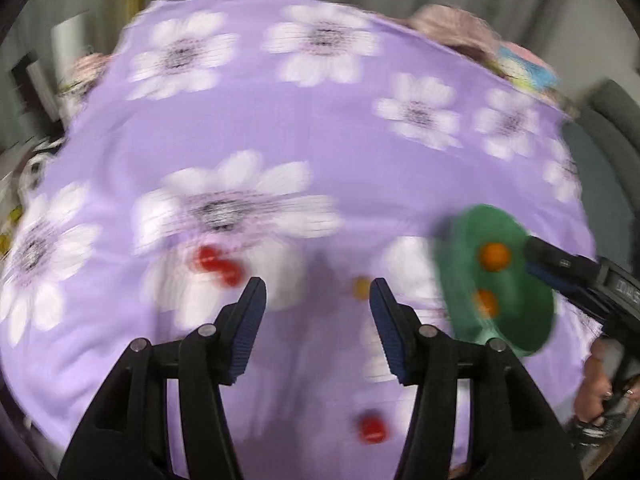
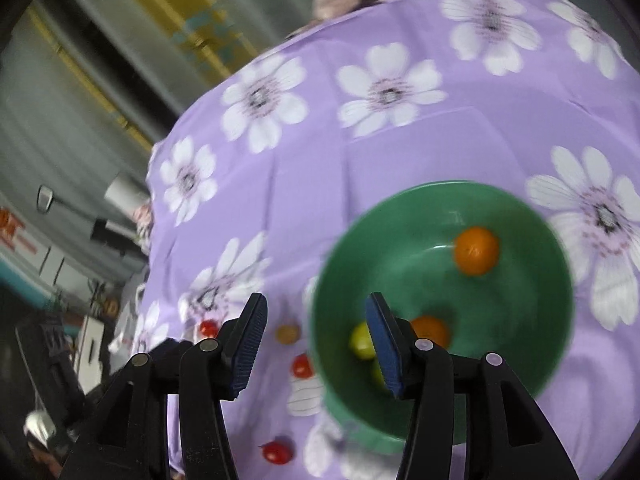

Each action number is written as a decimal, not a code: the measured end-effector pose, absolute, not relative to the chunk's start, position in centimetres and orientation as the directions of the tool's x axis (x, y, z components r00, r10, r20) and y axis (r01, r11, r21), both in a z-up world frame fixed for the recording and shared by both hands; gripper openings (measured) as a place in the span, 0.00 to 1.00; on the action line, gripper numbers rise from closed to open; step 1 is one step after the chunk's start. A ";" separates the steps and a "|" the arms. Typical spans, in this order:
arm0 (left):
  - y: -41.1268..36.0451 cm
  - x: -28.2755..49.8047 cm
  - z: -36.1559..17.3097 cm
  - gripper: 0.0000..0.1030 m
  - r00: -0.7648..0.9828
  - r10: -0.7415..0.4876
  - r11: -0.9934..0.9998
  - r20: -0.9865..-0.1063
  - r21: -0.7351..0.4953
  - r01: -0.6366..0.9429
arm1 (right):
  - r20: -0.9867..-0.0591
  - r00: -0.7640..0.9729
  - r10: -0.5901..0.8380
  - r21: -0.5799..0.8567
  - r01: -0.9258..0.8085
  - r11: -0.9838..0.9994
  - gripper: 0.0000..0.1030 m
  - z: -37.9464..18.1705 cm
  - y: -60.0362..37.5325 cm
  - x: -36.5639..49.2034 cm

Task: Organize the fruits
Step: 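Move the right gripper to the small yellow fruit on the cloth, then close the right gripper around the small yellow fruit, then carry the yellow fruit over the green bowl with the right gripper, then lower the yellow fruit into the bowl and open the right gripper, then move the right gripper to a red cherry tomato on the cloth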

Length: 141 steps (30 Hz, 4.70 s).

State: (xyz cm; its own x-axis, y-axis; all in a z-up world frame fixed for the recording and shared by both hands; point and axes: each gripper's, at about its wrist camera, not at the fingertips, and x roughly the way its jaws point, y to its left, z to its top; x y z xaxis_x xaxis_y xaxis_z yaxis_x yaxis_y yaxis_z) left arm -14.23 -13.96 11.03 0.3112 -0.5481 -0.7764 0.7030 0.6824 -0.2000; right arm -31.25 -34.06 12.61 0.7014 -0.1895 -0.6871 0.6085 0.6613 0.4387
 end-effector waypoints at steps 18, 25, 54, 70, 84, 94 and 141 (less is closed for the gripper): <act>-8.5 -10.8 5.6 0.36 0.292 -0.387 0.819 -0.874 -0.181 0.544 | -0.868 0.476 -0.139 0.204 0.598 0.775 0.47 4.7 -29.3 -19.4; -9.1 -10.6 3.9 0.35 0.277 -0.346 0.828 -0.897 -0.153 0.539 | -0.879 0.458 -0.137 0.193 0.602 0.775 0.46 3.9 -29.4 -18.8; -9.8 -11.5 4.7 0.23 0.340 -0.398 0.811 -0.852 -0.154 0.565 | -0.868 0.461 -0.184 0.157 0.607 0.779 0.28 4.7 -29.3 -19.2; -12.3 -17.4 12.3 0.23 0.406 -0.582 0.683 -0.705 -0.153 0.714 | -0.715 0.645 -0.270 0.286 0.622 0.729 0.28 12.5 -30.2 -27.1; -18.4 -22.6 14.7 0.23 0.266 -0.720 0.480 -0.641 -0.183 0.858 | -0.686 0.618 -0.385 0.320 0.731 0.603 0.28 14.0 -33.7 -33.2; -23.9 -24.8 13.5 0.23 0.102 -0.746 0.334 -0.658 -0.237 0.912 | -0.723 0.581 -0.373 0.361 0.779 0.512 0.28 12.5 -36.5 -36.0; -18.3 -14.8 9.1 0.57 0.201 -0.627 0.561 -0.752 -0.257 0.787 | -0.735 0.649 -0.196 0.419 0.662 0.621 0.47 12.2 -34.3 -32.1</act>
State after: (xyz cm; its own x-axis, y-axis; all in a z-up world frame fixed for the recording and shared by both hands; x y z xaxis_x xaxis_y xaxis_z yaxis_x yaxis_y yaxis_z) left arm -14.77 -18.28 9.06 0.2007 -0.6274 -0.7524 0.7871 0.5606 -0.2575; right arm -32.12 -34.33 12.15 0.6491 -0.1960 -0.7351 0.6623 0.6209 0.4193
